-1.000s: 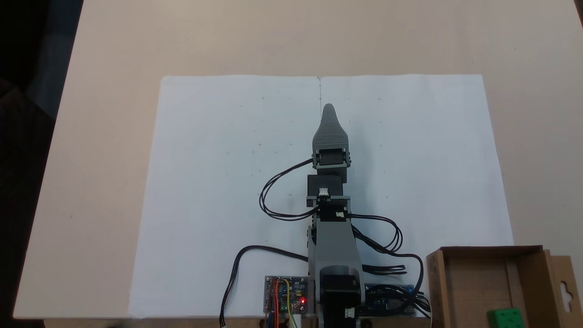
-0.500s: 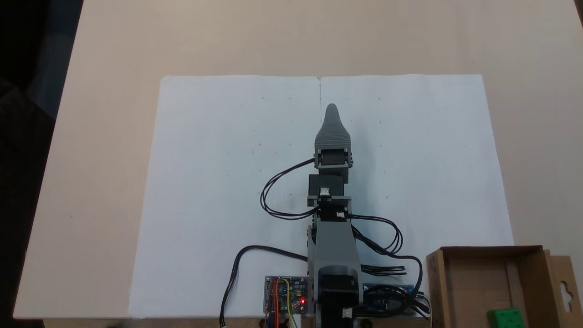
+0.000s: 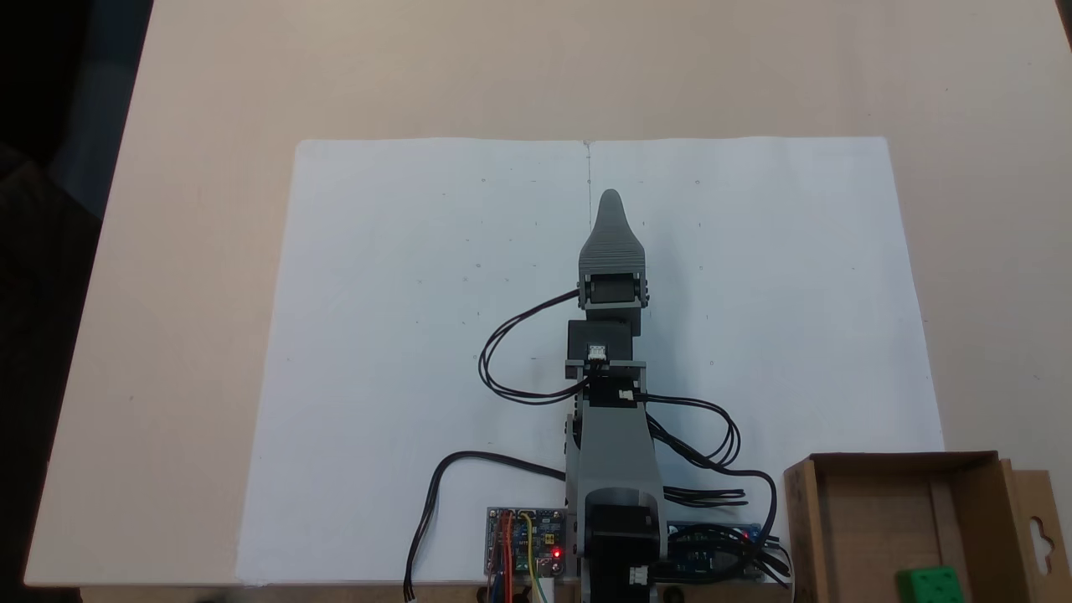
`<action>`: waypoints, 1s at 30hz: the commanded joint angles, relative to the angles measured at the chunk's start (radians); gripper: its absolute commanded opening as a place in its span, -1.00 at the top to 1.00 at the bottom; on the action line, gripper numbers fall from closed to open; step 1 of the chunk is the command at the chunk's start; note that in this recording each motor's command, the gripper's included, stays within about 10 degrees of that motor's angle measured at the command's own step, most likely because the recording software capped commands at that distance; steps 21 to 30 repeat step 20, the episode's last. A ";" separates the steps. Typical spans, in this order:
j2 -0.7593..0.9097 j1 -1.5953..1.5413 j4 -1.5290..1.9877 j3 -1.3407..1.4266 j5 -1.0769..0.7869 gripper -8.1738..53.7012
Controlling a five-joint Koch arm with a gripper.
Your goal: Grasp a green dice and put it in the bin.
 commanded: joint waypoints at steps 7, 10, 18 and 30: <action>0.106 0.017 -0.118 0.069 -0.035 -0.75; 0.107 0.017 -0.118 0.069 -0.035 -0.75; 0.106 0.017 -0.127 0.069 -0.035 -0.75; 0.106 0.015 -0.126 0.069 -0.037 -0.75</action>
